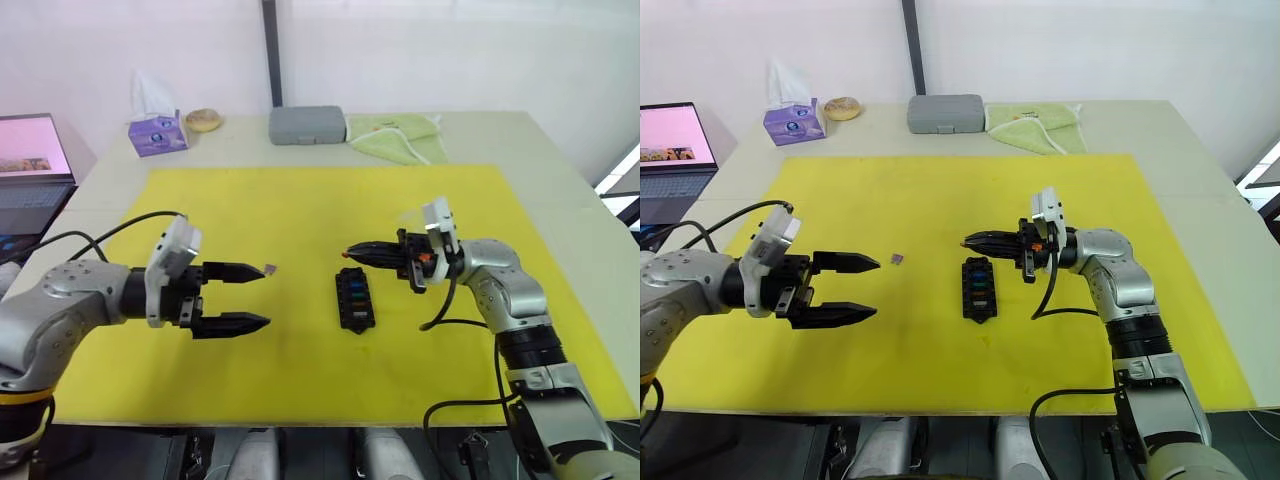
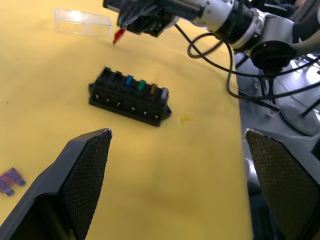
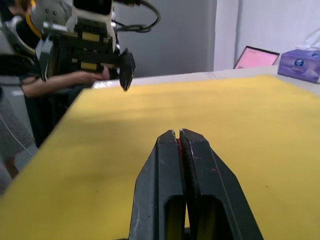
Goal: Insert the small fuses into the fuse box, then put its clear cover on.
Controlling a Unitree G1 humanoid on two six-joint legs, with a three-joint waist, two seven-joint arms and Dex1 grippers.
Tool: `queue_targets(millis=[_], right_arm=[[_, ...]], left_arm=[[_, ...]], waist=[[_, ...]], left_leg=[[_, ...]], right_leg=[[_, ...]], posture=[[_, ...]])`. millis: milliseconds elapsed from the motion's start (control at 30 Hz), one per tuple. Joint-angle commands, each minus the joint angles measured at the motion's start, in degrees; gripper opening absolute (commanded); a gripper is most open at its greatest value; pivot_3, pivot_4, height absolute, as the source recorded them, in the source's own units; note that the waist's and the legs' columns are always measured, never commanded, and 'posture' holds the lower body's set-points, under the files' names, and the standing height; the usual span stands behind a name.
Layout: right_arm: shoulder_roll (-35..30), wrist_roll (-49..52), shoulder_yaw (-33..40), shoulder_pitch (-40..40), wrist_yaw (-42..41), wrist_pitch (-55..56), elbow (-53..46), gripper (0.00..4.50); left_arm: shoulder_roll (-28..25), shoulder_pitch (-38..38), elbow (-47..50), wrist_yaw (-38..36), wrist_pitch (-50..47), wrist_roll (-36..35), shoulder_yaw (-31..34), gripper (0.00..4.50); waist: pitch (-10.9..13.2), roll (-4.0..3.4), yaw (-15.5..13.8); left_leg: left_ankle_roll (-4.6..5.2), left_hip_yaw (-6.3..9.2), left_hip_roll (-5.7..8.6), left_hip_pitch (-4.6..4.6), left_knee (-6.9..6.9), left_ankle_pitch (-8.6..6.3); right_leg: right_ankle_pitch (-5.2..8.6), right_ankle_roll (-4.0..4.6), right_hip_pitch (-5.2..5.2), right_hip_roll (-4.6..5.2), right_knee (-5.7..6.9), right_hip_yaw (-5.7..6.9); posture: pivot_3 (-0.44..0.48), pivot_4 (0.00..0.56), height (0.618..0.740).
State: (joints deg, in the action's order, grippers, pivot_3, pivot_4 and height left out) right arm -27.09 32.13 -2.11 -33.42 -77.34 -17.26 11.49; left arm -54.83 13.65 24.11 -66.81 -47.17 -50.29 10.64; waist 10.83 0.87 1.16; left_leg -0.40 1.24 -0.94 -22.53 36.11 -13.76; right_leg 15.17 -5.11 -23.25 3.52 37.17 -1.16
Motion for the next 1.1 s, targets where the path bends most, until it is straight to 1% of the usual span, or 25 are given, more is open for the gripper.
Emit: queue_targets(millis=[33, 433, 633, 900, 1100], right_arm=[[0.52, 3.38, 1.20, 0.59, 0.38, -4.34, -3.09, 0.01], [2.60, -2.03, 0.36, 1.03, -0.93, 2.88, 4.89, 0.01], [1.96, -5.94, -0.79, 0.88, -2.03, 6.96, 8.74, 0.01], [1.86, -6.66, 0.48, -0.37, -2.73, 8.71, 14.22, 0.01], [1.72, -5.74, 0.95, -0.55, -3.77, 8.41, 14.71, 0.01]], left_arm=[[-1.43, -0.96, 2.46, 0.39, -1.14, -2.34, 2.98, 4.50], [-1.55, -3.05, 4.30, 2.80, -2.45, -4.50, 3.89, 4.50], [-1.41, -2.96, 4.34, 3.68, -2.47, -5.12, 3.69, 4.50], [-0.81, -3.33, 4.68, 4.57, -2.22, -5.36, 3.47, 4.50], [-1.00, -3.96, 4.82, 4.90, -2.09, -5.60, 3.81, 4.50]], waist=[[0.00, 0.00, -0.15], [0.00, 0.00, -0.10], [0.00, 0.00, -0.11], [0.00, 0.00, -0.12], [0.00, 0.00, -0.12]], left_leg=[[0.00, 0.02, 0.00, 0.00, 0.00, 0.00], [0.00, -0.05, 0.01, 0.00, 0.00, 0.00], [0.00, -0.05, 0.01, 0.00, -0.01, 0.00], [0.00, -0.05, 0.01, 0.00, -0.01, 0.00], [0.00, -0.05, 0.01, 0.00, 0.00, 0.00]], right_leg=[[0.00, 0.00, 0.00, 0.00, -0.01, 0.01], [0.00, 0.00, 0.00, -0.01, -0.02, 0.01], [0.00, 0.00, 0.00, -0.02, -0.02, 0.01], [0.00, 0.01, 0.00, -0.02, -0.01, 0.01], [0.00, 0.01, 0.00, -0.02, -0.01, 0.01]], posture=[[0.000, 0.150, 0.740], [0.000, 0.150, 0.740], [0.000, 0.150, 0.740], [0.000, 0.150, 0.740], [0.000, 0.150, 0.740]])
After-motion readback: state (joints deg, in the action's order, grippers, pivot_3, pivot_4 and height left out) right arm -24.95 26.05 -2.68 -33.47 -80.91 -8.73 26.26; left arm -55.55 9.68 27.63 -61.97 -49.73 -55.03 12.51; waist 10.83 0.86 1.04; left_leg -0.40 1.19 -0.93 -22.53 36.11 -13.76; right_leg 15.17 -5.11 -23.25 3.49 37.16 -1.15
